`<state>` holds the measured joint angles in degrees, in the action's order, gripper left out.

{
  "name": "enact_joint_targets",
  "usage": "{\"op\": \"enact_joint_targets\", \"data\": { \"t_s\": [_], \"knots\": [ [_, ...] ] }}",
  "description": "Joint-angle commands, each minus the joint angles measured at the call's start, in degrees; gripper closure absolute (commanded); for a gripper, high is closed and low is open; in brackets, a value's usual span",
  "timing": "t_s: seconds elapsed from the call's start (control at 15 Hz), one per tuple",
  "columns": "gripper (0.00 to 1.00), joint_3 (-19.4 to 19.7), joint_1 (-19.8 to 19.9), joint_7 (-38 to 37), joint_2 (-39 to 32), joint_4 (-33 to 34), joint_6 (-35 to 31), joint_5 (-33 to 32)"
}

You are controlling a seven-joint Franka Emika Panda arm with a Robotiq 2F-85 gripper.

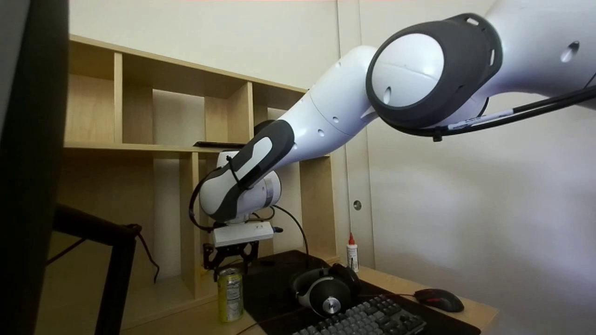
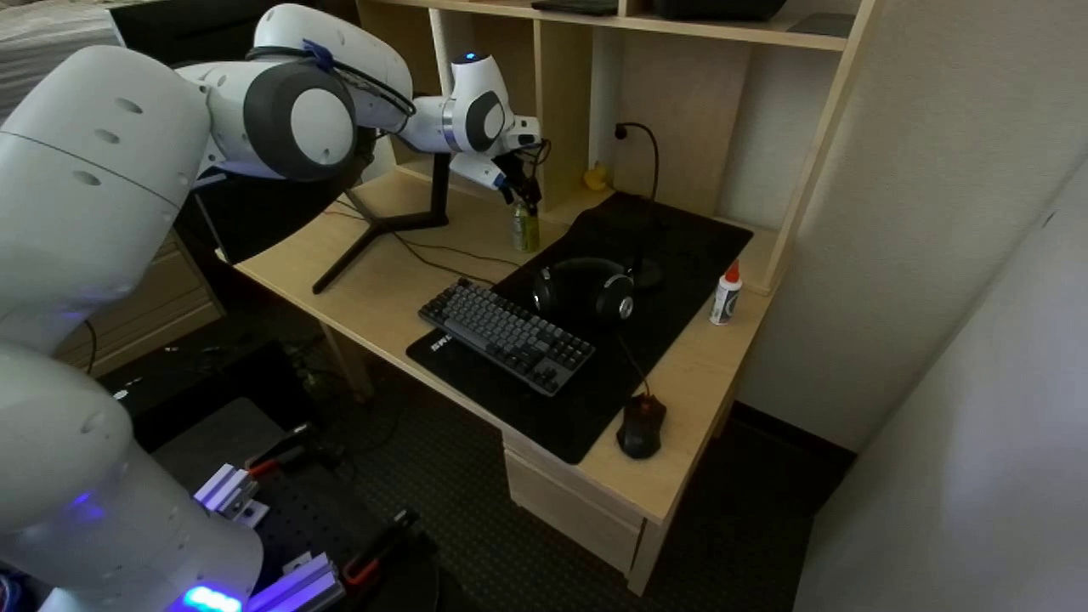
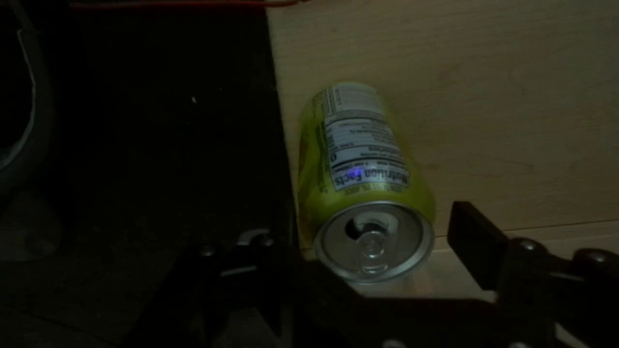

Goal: Move the soda can to the right and move the bottle to the left side of the mat

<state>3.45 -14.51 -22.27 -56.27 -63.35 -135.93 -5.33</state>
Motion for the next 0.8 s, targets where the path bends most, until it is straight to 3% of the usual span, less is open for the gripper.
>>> {"op": "enact_joint_targets", "data": {
  "t_s": [0.0,0.13,0.33,0.53,0.6,0.73],
  "knots": [
    [0.48,1.5,-0.9,-1.0,-1.6,2.9,2.3,-0.8],
    [0.61,1.6,-1.0,-0.9,-1.6,3.3,2.5,-0.9],
    [0.7,1.6,-1.1,-1.1,-1.7,3.9,3.6,-0.8],
    [0.91,1.3,-0.9,-0.9,-1.8,3.9,3.7,-0.5],
    [0.49,1.3,-0.9,-1.1,-1.8,3.9,3.9,-0.4],
    [0.51,1.4,-1.1,-1.1,-1.7,3.9,4.7,-0.6]
  ]
}}
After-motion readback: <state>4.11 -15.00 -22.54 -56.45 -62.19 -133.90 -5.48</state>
